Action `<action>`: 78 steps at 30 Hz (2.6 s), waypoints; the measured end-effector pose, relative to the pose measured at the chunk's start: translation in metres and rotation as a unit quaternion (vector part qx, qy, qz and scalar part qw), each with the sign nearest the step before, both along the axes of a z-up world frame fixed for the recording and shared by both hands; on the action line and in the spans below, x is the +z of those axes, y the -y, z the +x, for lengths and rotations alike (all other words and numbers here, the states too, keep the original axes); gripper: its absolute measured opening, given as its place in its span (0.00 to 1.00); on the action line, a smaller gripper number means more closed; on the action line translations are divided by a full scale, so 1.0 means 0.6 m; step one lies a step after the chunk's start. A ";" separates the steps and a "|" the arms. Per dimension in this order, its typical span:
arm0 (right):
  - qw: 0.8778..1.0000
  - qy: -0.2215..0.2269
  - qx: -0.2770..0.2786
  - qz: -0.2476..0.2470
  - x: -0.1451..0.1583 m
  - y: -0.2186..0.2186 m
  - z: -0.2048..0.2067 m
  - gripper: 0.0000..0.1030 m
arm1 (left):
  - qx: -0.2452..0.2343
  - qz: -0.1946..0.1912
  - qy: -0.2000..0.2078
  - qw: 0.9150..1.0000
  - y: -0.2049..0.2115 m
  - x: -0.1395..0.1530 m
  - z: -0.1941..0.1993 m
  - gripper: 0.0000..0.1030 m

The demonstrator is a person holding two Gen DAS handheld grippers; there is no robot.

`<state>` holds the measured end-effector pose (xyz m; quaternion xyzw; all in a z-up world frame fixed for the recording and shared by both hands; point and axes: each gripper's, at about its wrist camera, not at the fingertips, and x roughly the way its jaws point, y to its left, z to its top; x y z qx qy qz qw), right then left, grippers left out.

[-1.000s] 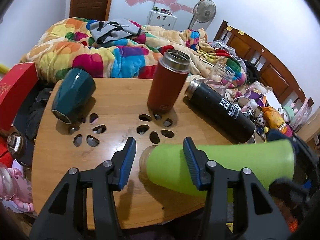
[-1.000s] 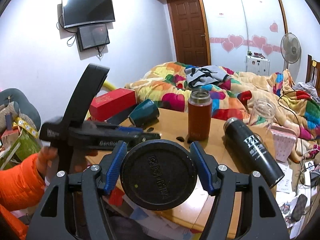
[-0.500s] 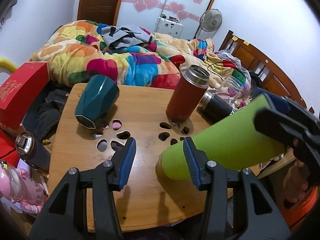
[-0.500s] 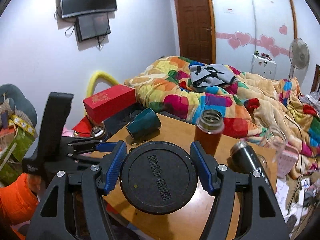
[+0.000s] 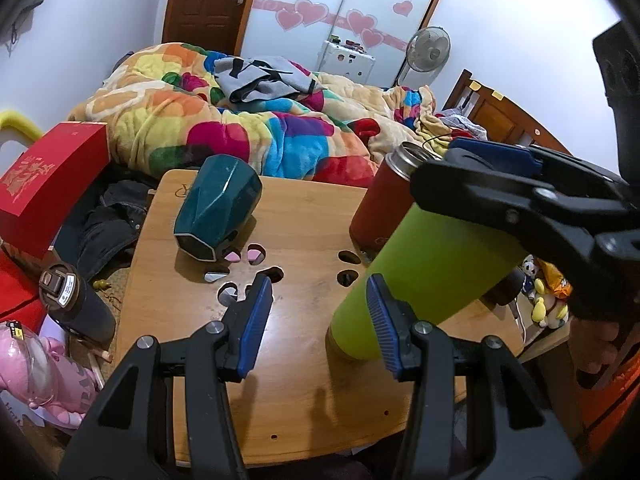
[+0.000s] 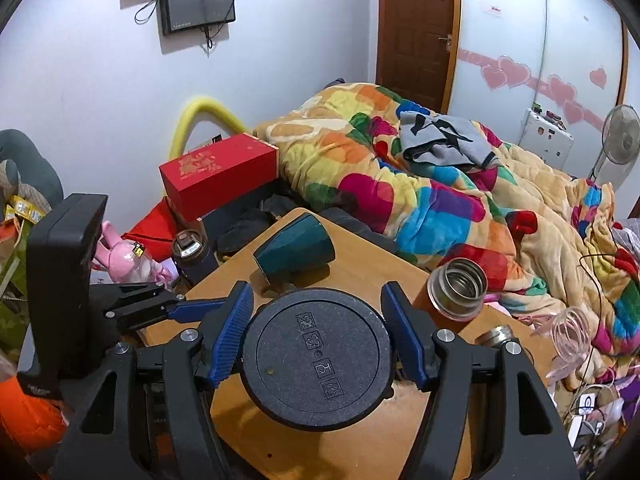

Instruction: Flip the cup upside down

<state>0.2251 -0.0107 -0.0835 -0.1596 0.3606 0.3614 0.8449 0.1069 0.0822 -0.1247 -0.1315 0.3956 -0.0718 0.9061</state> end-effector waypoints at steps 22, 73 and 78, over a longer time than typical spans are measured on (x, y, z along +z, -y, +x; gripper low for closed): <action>0.996 0.022 -0.066 0.063 0.060 0.071 -0.058 0.75 | -0.007 0.028 0.082 0.996 0.012 0.124 -0.096 0.50; 0.958 0.127 -0.222 0.129 0.137 0.274 -0.325 1.00 | 0.050 0.086 0.202 0.974 0.110 0.221 -0.303 1.00; 0.959 0.124 -0.220 0.131 0.134 0.273 -0.324 1.00 | 0.049 0.095 0.206 0.973 0.116 0.222 -0.302 1.00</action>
